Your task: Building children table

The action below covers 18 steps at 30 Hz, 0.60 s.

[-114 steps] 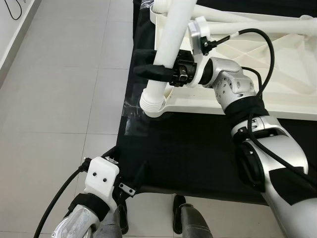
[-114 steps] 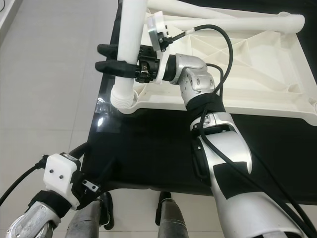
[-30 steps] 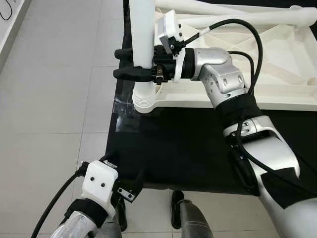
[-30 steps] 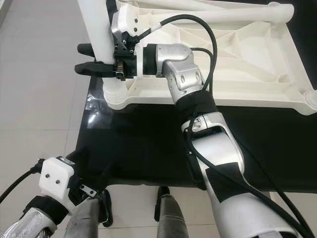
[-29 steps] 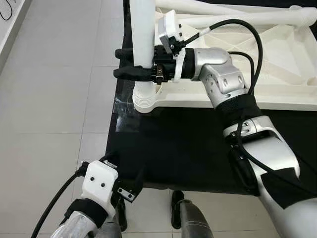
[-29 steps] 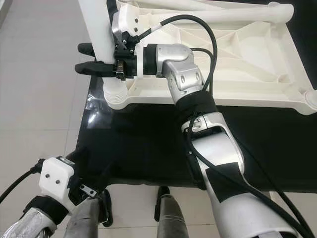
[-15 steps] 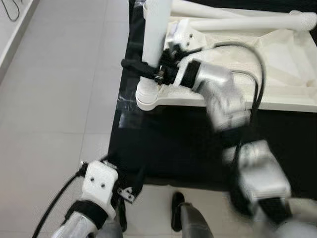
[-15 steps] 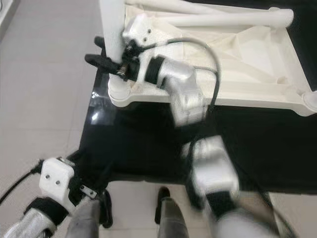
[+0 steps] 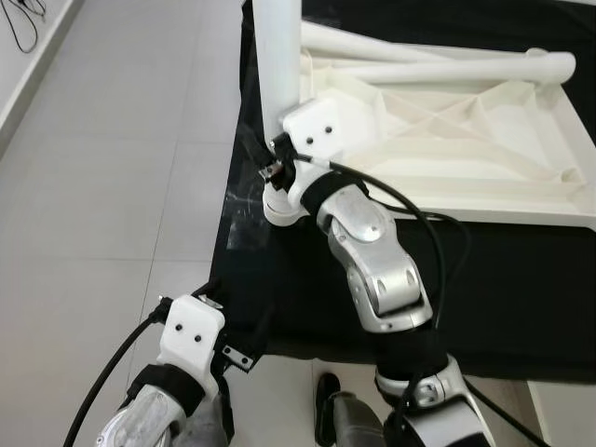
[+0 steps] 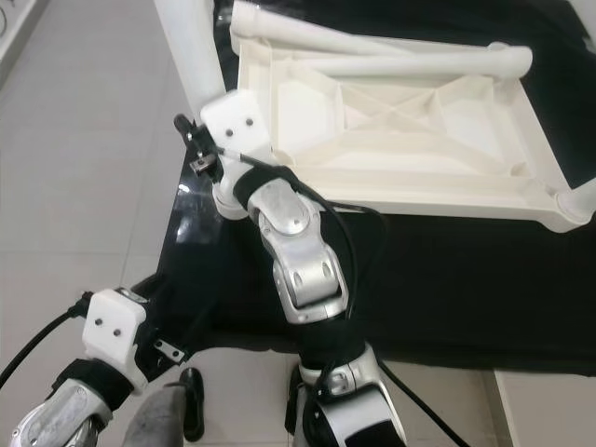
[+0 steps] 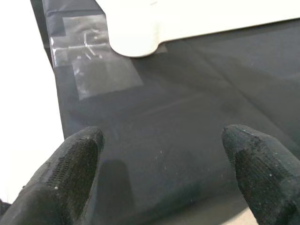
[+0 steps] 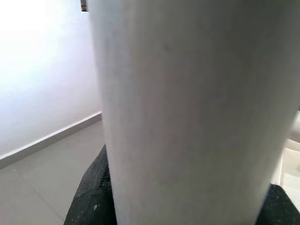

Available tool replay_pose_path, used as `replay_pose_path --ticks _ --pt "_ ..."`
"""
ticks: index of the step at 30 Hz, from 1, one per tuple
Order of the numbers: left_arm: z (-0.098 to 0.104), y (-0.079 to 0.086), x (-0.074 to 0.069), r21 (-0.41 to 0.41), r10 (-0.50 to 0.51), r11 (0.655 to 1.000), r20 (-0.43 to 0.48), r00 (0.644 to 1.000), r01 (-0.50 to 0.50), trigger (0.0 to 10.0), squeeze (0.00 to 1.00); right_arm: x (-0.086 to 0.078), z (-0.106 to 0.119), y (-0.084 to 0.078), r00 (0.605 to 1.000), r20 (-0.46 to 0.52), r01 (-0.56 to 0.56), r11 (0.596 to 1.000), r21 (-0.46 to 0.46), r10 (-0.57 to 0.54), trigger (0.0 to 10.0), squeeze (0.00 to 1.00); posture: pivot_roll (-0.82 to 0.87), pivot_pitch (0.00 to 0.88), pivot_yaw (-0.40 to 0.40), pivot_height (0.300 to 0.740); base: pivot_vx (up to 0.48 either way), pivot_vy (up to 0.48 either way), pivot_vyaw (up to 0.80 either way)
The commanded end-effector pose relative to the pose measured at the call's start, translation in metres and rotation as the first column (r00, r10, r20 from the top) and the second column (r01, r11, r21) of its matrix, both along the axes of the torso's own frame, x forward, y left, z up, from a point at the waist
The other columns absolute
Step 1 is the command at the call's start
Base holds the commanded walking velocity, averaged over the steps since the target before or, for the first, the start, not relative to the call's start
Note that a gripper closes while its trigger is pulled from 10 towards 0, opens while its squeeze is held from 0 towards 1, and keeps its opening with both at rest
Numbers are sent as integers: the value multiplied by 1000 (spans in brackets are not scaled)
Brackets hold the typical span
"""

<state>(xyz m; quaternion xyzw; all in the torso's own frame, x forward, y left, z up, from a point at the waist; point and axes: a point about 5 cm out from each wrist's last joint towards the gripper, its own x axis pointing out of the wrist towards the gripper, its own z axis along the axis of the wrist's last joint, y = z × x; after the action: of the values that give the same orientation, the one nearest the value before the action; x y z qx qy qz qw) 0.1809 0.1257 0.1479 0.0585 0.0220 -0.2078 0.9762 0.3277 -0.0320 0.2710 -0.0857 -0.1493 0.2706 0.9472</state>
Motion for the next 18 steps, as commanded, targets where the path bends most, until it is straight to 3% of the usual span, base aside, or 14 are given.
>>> replay_pose_path --ticks 1,8,18 --pt "-6 0 -2 -5 0 1000 -24 1000 0 10000 0 16 -61 -23 953 -271 111 990 -90 -132 10000 0 141 347 -86 740 0 0 0" --pt "-9 0 9 -5 -1 1000 -16 1000 1 10000 0 8 -66 -34 906 -376 220 975 31 -193 10000 0 133 308 -74 740 0 0 0" --pt "-12 0 18 -17 -7 1000 -13 1000 7 10000 0 19 -51 -46 925 -365 170 974 151 -105 10000 0 124 297 -74 740 0 0 0"
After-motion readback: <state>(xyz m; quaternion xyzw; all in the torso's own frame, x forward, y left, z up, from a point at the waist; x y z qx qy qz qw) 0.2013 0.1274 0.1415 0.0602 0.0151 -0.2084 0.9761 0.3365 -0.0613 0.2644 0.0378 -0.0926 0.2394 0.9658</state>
